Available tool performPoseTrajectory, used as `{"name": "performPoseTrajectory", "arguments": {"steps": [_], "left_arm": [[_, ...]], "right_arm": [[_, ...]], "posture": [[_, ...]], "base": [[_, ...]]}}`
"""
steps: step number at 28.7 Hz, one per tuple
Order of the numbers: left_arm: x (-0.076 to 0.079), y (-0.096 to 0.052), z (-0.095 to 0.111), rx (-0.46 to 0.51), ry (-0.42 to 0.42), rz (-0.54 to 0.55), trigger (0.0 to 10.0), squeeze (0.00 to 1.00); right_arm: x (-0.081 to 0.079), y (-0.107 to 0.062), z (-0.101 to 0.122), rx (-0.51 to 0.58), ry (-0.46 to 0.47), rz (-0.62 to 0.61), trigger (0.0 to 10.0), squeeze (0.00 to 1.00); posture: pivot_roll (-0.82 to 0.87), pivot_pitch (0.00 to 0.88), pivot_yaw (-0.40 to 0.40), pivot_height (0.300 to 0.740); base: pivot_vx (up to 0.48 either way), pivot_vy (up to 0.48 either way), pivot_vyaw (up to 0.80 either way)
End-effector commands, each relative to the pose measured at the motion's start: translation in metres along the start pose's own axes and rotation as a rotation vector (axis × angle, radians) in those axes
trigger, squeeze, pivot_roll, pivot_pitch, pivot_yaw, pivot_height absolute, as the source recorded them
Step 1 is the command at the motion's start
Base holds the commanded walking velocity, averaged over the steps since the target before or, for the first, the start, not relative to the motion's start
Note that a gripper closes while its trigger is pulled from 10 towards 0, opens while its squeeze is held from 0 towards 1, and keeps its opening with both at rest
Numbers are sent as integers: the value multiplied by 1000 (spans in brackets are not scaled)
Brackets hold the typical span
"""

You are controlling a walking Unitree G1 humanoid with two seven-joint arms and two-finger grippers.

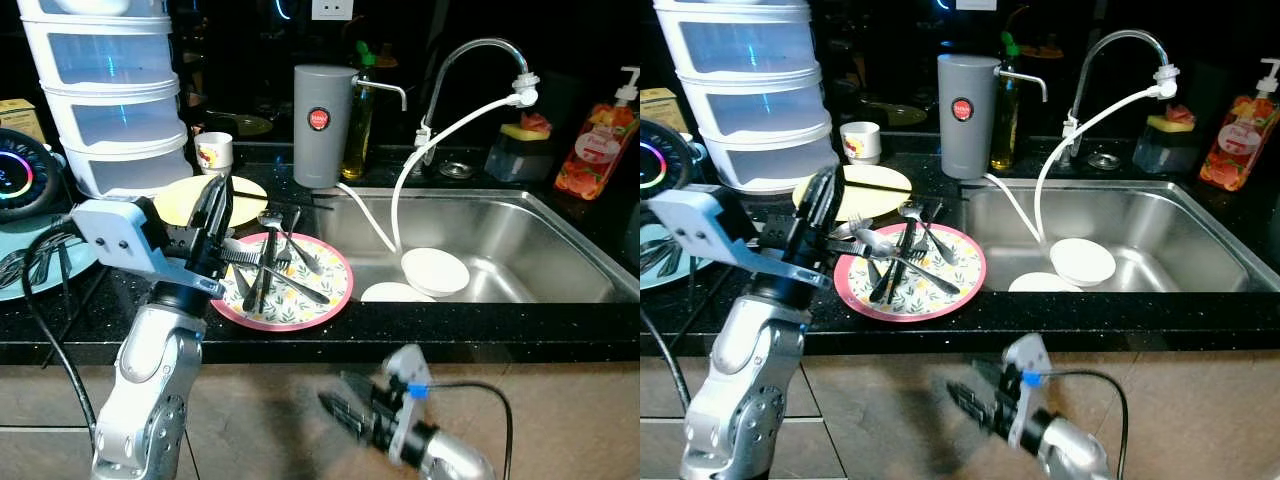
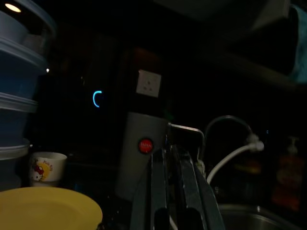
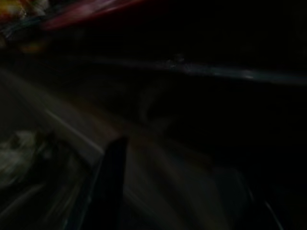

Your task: Kitchen organization

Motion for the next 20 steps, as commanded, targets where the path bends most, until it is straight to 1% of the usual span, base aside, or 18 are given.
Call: {"name": "performPoseTrajectory", "arguments": {"steps": [1, 2, 3, 5, 6, 7, 8, 9, 10, 12, 14, 15, 16, 17, 18, 19, 20], "left_arm": [[-3, 2, 1, 9, -17, 8, 0, 118], [-10, 5, 2, 13, -17, 19, 0, 118], [-10, 5, 2, 13, -17, 19, 0, 118], [-21, 10, 3, 15, -10, 26, 0, 122], [-21, 10, 3, 15, -10, 26, 0, 122], [-24, 12, 4, 17, -16, 29, 0, 118], [-24, 12, 4, 17, -16, 29, 0, 118], [-25, 14, 5, 17, -20, 26, 0, 118], [-25, 14, 5, 17, -20, 26, 0, 118], [-26, 16, 5, 16, -28, 16, 0, 118], [-27, 17, 4, 12, -32, 11, 0, 118], [-27, 17, 4, 12, -32, 11, 0, 118], [-28, 17, 3, 10, -32, 10, 0, 114], [-28, 17, 3, 10, -32, 10, 0, 114], [-28, 17, 2, 10, -32, 10, 0, 114], [-29, 18, 1, 8, -31, 9, 0, 118], [-29, 19, 2, 9, -33, 9, 0, 118]], "right_arm": [[-1, 1, 11, 47, 30, 6, 10000, 0], [-6, 3, 21, 77, 82, 46, 10000, 0], [-6, 3, 21, 77, 82, 46, 10000, 0], [-20, 3, 31, 90, 142, 157, 10000, 0], [-20, 3, 31, 90, 142, 157, 10000, 0], [-26, 2, 32, 81, 153, 211, 10000, 0], [-26, 2, 32, 81, 153, 211, 10000, 0], [-34, 0, 33, 71, 173, 271, 10000, 0], [-34, 0, 33, 71, 173, 271, 10000, 0], [-51, -5, 40, 64, 212, 403, 10000, 0], [-64, -11, 44, 41, 230, 503, 10000, 0], [-64, -11, 44, 41, 230, 503, 10000, 0], [-71, -14, 44, 13, 244, 553, 10000, 0], [-71, -14, 44, 13, 244, 553, 10000, 0], [-76, -17, 44, -6, 254, 583, 10000, 0], [-85, -21, 45, -44, 284, 647, 10000, 0], [-88, -22, 47, -47, 293, 660, 10000, 0]], "posture": [[24, 0, -29, 740], [19, 0, -26, 740], [19, 0, -26, 740], [18, 0, -25, 740], [18, 0, -25, 740], [18, 0, -25, 740], [18, 0, -25, 740], [18, 0, -25, 740], [18, 0, -25, 740], [17, 0, -23, 740], [17, 0, -23, 740], [17, 0, -23, 740], [17, 0, -23, 740], [17, 0, -23, 740], [17, 0, -24, 740], [17, 0, -24, 740], [21, 0, -27, 740]], "base": [[0, 0, 0], [0, 0, 0], [0, 0, 0], [0, 0, 0], [0, 0, 0], [0, 0, 0], [0, 0, 0], [0, 0, 0], [0, 0, 0], [0, 0, 0], [0, 0, 0], [0, 0, 0], [0, 0, 0], [0, 0, 0], [0, 0, 0], [0, 0, 0], [0, 0, 0]]}}
Point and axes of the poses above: a point about 5 cm out from each wrist's last joint towards the gripper, its own y axis pointing out of the wrist towards the gripper, its own z axis along the axis of the wrist's last joint, x = y × z, the point moved 4 cm from there along y, pointing out of the wrist towards the gripper, and after that the axes turned 7 degrees about -y, right-handed, at the moved point
